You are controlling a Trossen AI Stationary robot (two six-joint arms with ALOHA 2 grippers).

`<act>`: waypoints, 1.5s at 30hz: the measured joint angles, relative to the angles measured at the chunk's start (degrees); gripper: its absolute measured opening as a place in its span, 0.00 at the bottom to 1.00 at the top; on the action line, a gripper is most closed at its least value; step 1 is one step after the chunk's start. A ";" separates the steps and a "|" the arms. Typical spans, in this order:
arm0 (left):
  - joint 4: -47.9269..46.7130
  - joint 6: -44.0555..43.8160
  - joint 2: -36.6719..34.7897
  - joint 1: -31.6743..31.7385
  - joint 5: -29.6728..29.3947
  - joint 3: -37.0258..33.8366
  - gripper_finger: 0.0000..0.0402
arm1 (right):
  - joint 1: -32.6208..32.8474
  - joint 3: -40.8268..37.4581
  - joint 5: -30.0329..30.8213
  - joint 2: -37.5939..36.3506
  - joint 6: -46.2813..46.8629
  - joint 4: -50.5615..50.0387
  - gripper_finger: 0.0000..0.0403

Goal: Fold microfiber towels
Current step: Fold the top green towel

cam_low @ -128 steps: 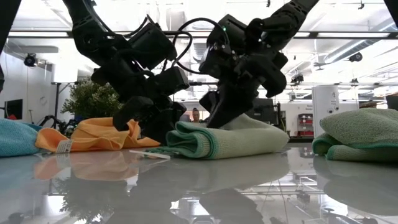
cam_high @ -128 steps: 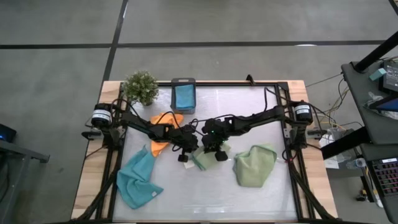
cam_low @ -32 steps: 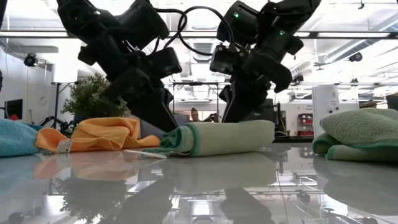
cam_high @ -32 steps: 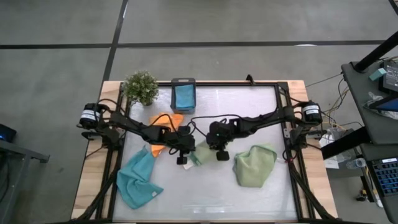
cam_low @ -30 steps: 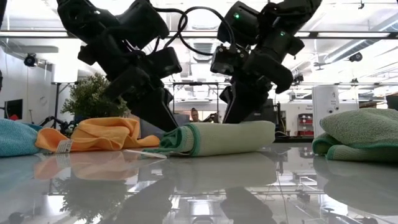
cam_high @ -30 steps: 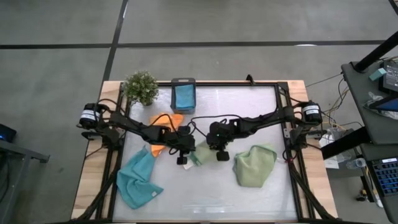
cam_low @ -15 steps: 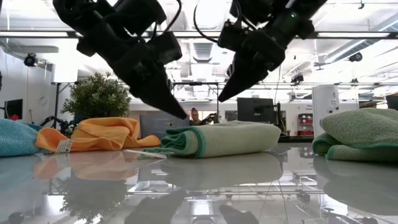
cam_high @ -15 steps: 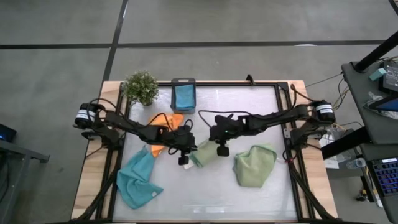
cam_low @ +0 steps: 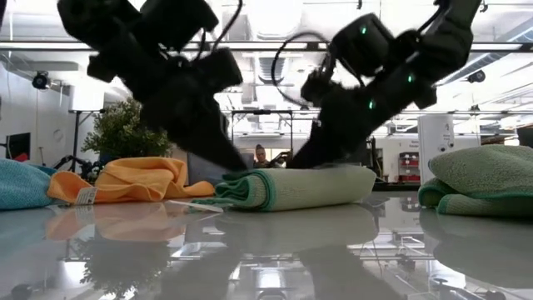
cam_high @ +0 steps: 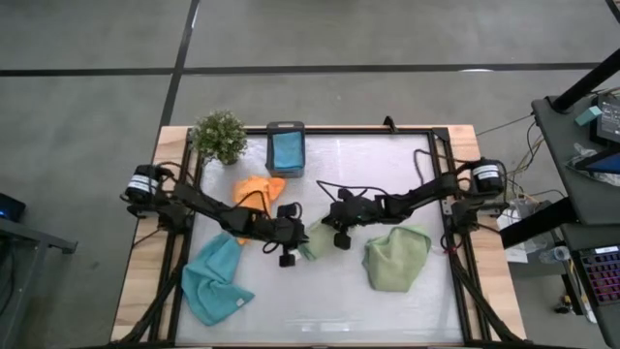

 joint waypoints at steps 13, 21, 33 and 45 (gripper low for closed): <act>-4.52 -1.45 2.06 1.37 -3.13 0.22 0.08 | -0.04 0.13 7.24 3.85 -0.78 0.14 0.02; -5.82 0.08 -2.52 1.36 -2.89 0.11 0.08 | -0.04 0.34 7.58 -0.35 -0.90 -1.78 0.02; -1.13 -1.52 -3.59 -2.12 -1.70 0.24 0.08 | 4.25 -0.07 7.18 -9.68 2.51 -10.10 0.02; 6.34 -4.65 4.37 -4.07 0.33 0.52 0.08 | 8.24 -0.17 9.10 -3.09 6.24 -7.34 0.02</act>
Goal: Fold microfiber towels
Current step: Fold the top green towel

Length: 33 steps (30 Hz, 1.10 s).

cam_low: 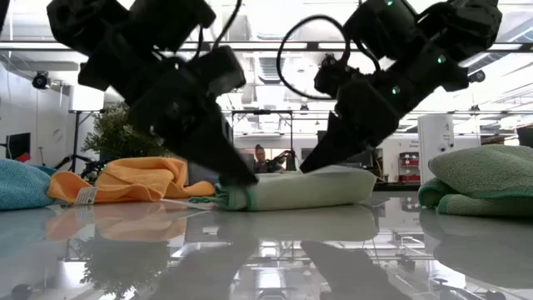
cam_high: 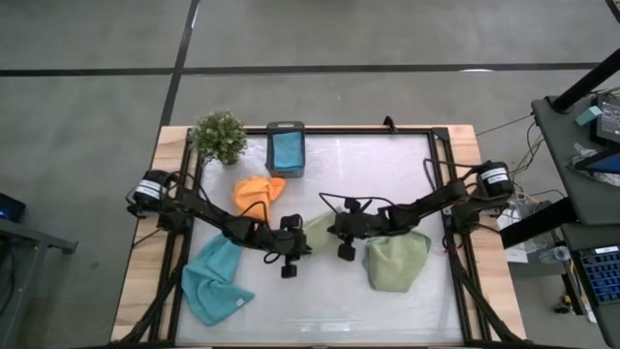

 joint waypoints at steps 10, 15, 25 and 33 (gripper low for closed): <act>-4.42 -2.82 -0.33 0.42 0.86 -0.31 0.08 | -0.02 -0.11 -0.04 2.55 1.98 -3.05 0.02; -7.67 -2.59 -2.41 0.61 1.15 -0.31 0.08 | -0.02 0.00 0.01 0.61 1.34 -4.87 0.02; -11.78 3.16 -9.17 0.78 -2.69 -0.39 0.08 | -0.38 0.46 7.20 -5.35 -2.42 -7.23 0.02; -11.56 5.17 -7.30 3.39 -8.94 -0.69 0.08 | -3.62 0.13 9.17 -4.84 -2.98 -7.12 0.02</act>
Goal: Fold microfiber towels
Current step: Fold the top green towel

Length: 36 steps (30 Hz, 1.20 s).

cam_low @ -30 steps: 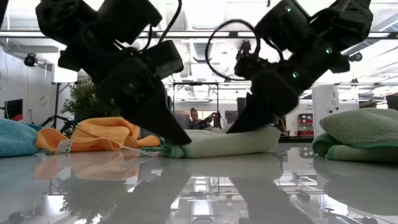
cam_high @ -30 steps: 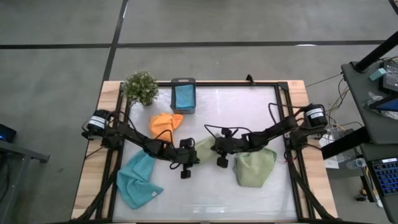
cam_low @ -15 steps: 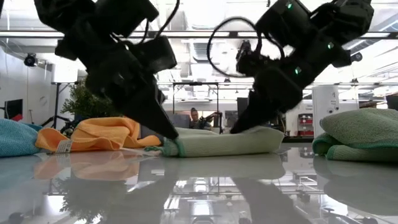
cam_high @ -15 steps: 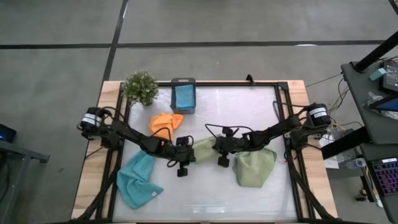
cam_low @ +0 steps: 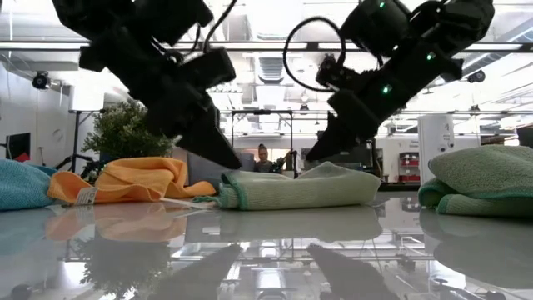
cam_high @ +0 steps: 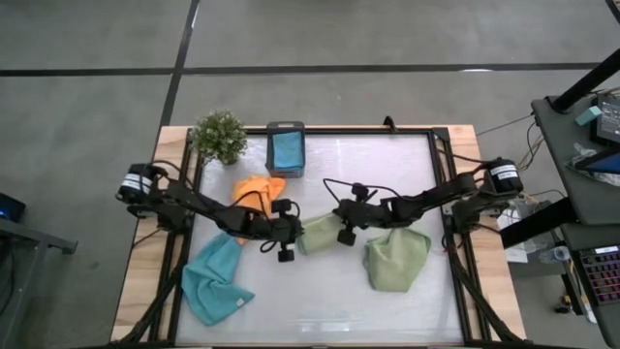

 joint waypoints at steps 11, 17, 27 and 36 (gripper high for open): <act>0.10 -0.46 4.30 0.98 -0.32 -0.08 0.08 | -0.31 -0.97 1.35 5.69 2.64 0.23 0.02; -0.04 -0.44 4.13 0.98 -0.44 -0.05 0.08 | -0.31 -0.94 2.57 4.23 2.10 -1.51 0.02; -4.34 -0.08 -0.44 0.98 -1.07 -0.01 0.08 | -0.31 -0.91 2.48 -1.65 -1.24 -4.58 0.02; -4.80 1.49 -1.20 2.02 -4.60 -0.05 0.08 | -1.26 -0.88 -1.01 -2.35 -4.78 -3.86 0.02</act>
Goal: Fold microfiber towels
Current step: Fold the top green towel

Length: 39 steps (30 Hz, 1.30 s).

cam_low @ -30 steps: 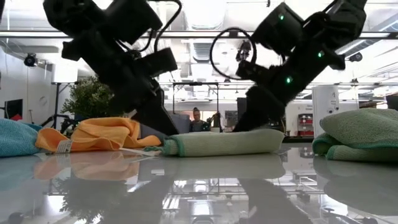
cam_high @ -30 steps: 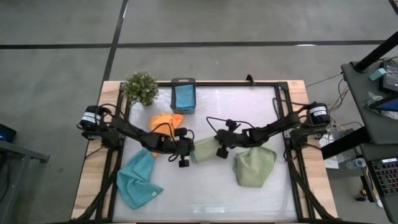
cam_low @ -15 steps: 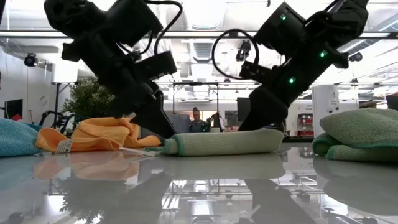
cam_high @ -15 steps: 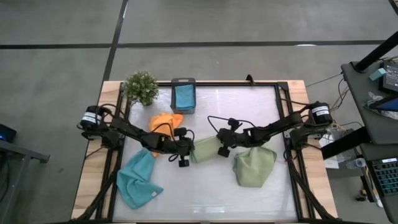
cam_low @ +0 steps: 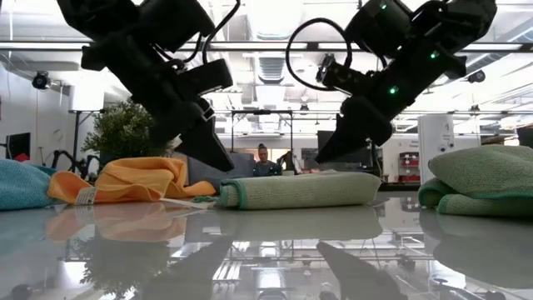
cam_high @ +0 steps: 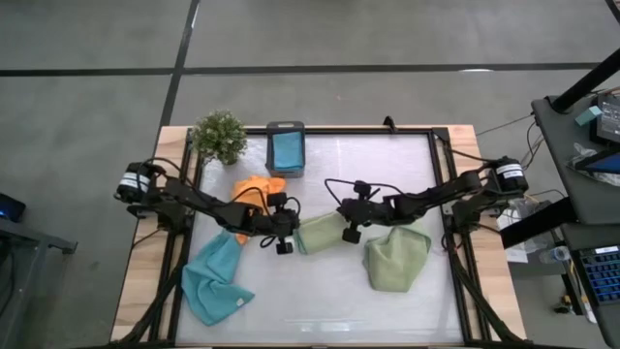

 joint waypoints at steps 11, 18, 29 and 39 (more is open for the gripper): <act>3.27 -0.86 4.53 0.08 -1.74 0.10 0.08 | -0.93 -0.20 0.33 4.82 0.88 -0.69 0.02; -0.93 -1.55 0.03 0.08 -4.42 0.49 0.08 | -1.02 1.72 0.35 2.66 0.00 -5.02 0.02; 0.74 -4.97 -2.44 -3.02 12.11 0.38 0.08 | -4.14 9.62 -9.13 1.09 -7.01 -18.90 0.02; 6.44 -8.04 2.78 -5.87 14.15 0.46 0.08 | -10.54 12.35 -22.85 1.22 -15.86 -17.82 0.02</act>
